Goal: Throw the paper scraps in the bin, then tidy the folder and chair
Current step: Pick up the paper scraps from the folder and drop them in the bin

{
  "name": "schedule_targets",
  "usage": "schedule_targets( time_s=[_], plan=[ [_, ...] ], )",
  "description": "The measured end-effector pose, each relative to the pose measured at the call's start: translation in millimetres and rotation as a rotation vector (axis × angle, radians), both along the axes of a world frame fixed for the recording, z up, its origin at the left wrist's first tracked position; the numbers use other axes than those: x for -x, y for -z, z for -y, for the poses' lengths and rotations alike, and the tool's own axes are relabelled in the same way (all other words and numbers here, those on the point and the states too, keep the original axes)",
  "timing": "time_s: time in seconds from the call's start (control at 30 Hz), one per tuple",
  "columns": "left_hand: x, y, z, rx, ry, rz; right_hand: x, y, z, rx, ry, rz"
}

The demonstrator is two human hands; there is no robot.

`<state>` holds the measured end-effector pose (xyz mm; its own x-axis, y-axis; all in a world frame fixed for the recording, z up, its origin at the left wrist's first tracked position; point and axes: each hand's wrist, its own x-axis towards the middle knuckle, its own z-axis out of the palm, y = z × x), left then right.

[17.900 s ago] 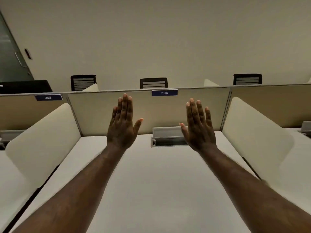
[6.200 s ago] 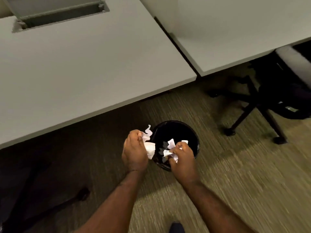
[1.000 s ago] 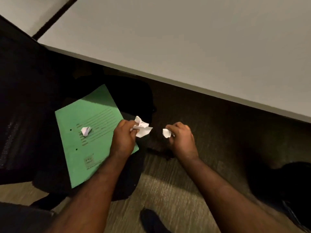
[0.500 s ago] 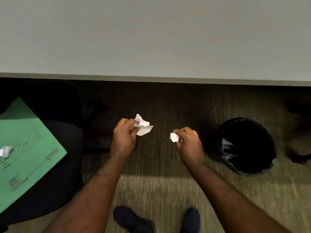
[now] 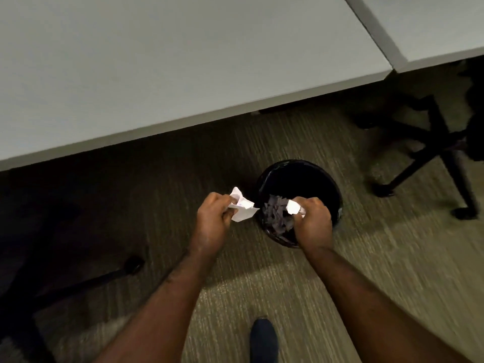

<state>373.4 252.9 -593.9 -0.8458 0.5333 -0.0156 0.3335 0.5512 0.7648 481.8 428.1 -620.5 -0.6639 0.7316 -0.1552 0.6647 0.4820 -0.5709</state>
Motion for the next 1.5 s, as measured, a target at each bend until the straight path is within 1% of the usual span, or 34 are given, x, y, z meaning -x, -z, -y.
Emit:
schedule_targets(
  time_s=[0.13, 0.23, 0.33, 0.43, 0.53, 0.63, 0.8, 1.0, 1.27, 1.5],
  plan=[
    [-20, 8, -67, -0.032, 0.124, 0.044, -14, 3, -43, 0.032, 0.024, -0.041],
    [-25, 15, -110, -0.036, 0.193, 0.076, -21, 0, -65, 0.106, -0.016, -0.097],
    [-29, 17, -137, -0.063, 0.259, 0.114, -30, -4, -77, 0.157, -0.066, -0.15],
    [-29, 19, -146, -0.102, 0.331, 0.135, -40, -8, -82, 0.169, -0.058, -0.164],
    [-26, 25, -139, -0.014, 0.326, 0.145, -46, -9, -79, 0.153, -0.045, -0.189],
    [-22, 25, -121, 0.02, 0.302, 0.116, -48, -8, -70, 0.123, -0.076, -0.191],
    [-8, 19, -65, 0.036, 0.218, 0.077, -32, -10, -36, 0.081, -0.125, -0.205],
    [14, 7, 46, 0.048, -0.001, 0.053, 5, -19, 45, 0.086, -0.287, -0.204],
    [39, -17, 235, 0.085, -0.381, -0.001, 63, -42, 209, 0.137, -0.622, -0.209],
    [38, -29, 390, 0.135, -0.683, -0.065, 96, -46, 357, 0.144, -0.917, -0.226]
  ],
)
